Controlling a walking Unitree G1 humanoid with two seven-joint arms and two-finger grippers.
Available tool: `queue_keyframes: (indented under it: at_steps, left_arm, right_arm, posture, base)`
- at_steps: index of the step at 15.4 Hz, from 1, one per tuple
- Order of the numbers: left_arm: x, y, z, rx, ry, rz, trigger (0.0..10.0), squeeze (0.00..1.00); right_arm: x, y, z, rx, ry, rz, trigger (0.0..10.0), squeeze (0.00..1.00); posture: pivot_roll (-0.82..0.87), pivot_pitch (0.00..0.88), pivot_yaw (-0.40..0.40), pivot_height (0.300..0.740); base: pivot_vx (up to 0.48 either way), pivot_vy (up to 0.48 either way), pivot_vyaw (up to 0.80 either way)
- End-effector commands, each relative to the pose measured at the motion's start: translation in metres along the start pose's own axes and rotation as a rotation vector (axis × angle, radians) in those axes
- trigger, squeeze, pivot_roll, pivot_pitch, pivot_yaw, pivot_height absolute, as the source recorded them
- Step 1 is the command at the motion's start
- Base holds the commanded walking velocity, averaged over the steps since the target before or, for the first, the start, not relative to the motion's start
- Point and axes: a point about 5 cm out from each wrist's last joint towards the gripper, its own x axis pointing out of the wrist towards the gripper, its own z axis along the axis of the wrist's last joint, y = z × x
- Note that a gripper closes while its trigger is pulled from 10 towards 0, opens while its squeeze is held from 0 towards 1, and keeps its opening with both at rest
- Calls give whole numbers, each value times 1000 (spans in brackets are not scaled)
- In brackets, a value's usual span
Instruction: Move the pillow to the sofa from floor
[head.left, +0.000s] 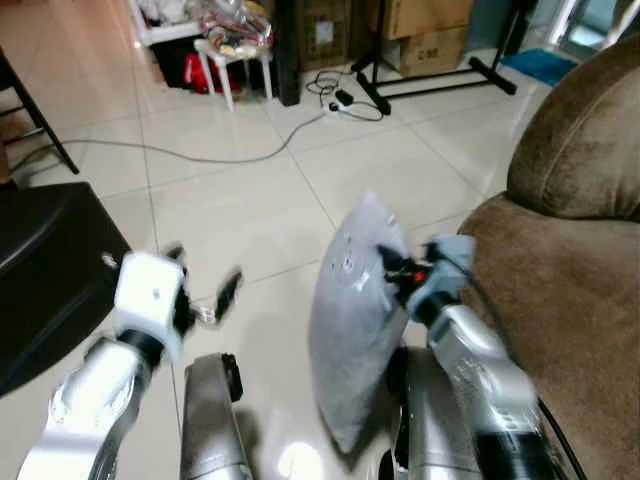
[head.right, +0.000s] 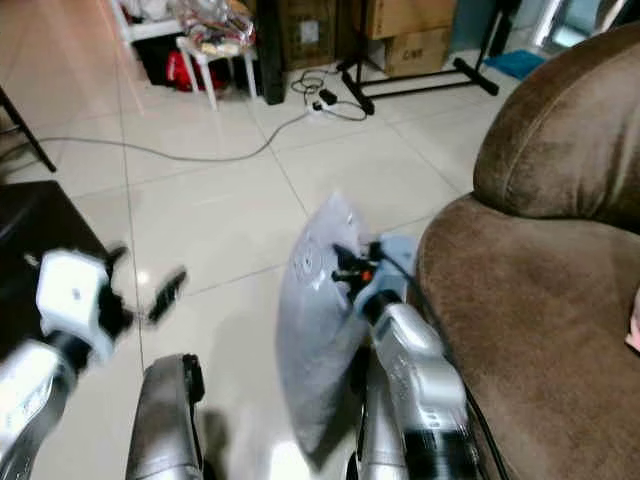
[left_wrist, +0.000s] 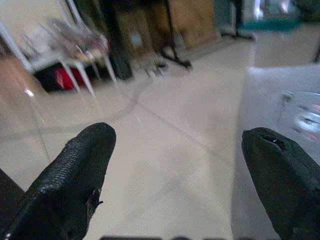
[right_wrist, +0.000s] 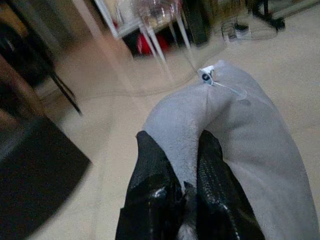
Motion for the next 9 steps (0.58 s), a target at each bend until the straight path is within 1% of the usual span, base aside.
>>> queue_keyframes:
  at_steps: [1,2,3,4,5,6,7,9]
  left_arm:
    - [3,1,1,9,-3,24,10000,0]
    - [14,0,8,2,-40,40,10000,0]
    - [18,-1,12,0,-58,43,10000,0]
    - [22,-2,15,1,-75,39,10000,0]
    - [22,-1,14,-2,-71,45,10000,0]
    - [22,1,12,-1,-66,62,10000,0]
    - [22,3,12,10,-68,76,10000,0]
    - [22,4,14,26,-83,95,10000,0]
  right_arm:
    - [-2,11,25,13,-99,37,0,0]
    - [-6,16,32,-11,-128,40,0,0]
    - [-8,18,36,-29,-150,37,0,0]
    - [-8,18,45,-39,-179,4,10000,0]
    - [-7,21,52,-74,-210,20,10000,0]
    - [-10,22,57,-108,-228,3,10000,0]
    - [-12,21,61,-114,-233,-30,10000,0]
    - [-11,23,61,-111,-216,-26,10000,0]
  posture:
    - [-12,0,12,456]
    - [-37,0,32,456]
    - [-37,0,32,456]
    - [-47,0,42,456]
    - [-48,0,46,456]
    - [-47,0,46,456]
    - [-37,0,41,461]
    - [-32,0,34,481]
  base:
    - [0,0,0]
    - [0,0,0]
    - [0,0,0]
    - [0,0,0]
    - [0,0,0]
    - [0,0,0]
    - [0,0,0]
    - [0,0,0]
